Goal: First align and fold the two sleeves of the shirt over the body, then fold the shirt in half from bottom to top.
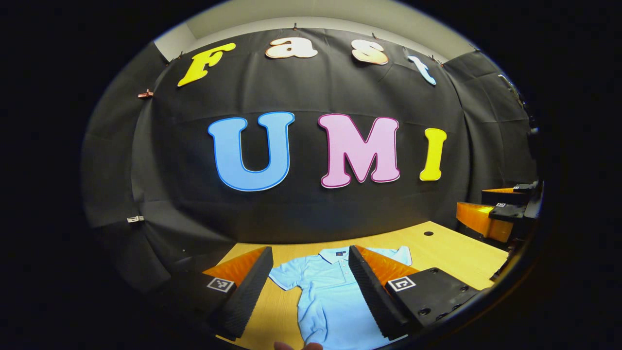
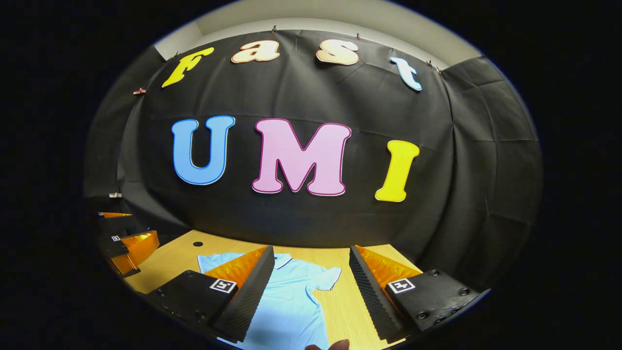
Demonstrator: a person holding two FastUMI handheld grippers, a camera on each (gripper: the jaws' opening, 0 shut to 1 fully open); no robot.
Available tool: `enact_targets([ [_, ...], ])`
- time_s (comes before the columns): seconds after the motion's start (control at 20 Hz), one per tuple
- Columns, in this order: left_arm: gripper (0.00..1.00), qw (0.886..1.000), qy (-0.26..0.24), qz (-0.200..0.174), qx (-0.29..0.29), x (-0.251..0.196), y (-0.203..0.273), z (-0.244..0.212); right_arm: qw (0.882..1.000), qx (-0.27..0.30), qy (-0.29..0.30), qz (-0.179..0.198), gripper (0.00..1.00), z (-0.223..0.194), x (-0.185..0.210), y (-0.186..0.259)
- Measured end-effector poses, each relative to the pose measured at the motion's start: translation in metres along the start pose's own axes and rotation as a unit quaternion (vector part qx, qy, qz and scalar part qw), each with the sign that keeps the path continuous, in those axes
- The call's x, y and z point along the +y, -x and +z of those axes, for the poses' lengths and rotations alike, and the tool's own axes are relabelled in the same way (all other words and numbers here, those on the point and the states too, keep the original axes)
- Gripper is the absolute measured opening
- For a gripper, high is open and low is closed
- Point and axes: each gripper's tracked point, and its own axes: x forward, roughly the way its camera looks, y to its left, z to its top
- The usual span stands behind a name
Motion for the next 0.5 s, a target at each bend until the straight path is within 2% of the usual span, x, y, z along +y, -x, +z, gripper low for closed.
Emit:
enact_targets([
  [0.25, 0.99, 1.0, -0.002, -0.001, 0.002, 0.0, -0.002, -0.003, 0.999, 0.029, -0.013, -0.008, 0.95, -0.017, -0.005, -0.037],
  [0.5, 0.99, 1.0, 0.003, 0.006, 0.014, 0.001, -0.002, -0.01, 0.993, 0.112, -0.019, -0.009, 0.96, -0.08, -0.016, -0.116],
])
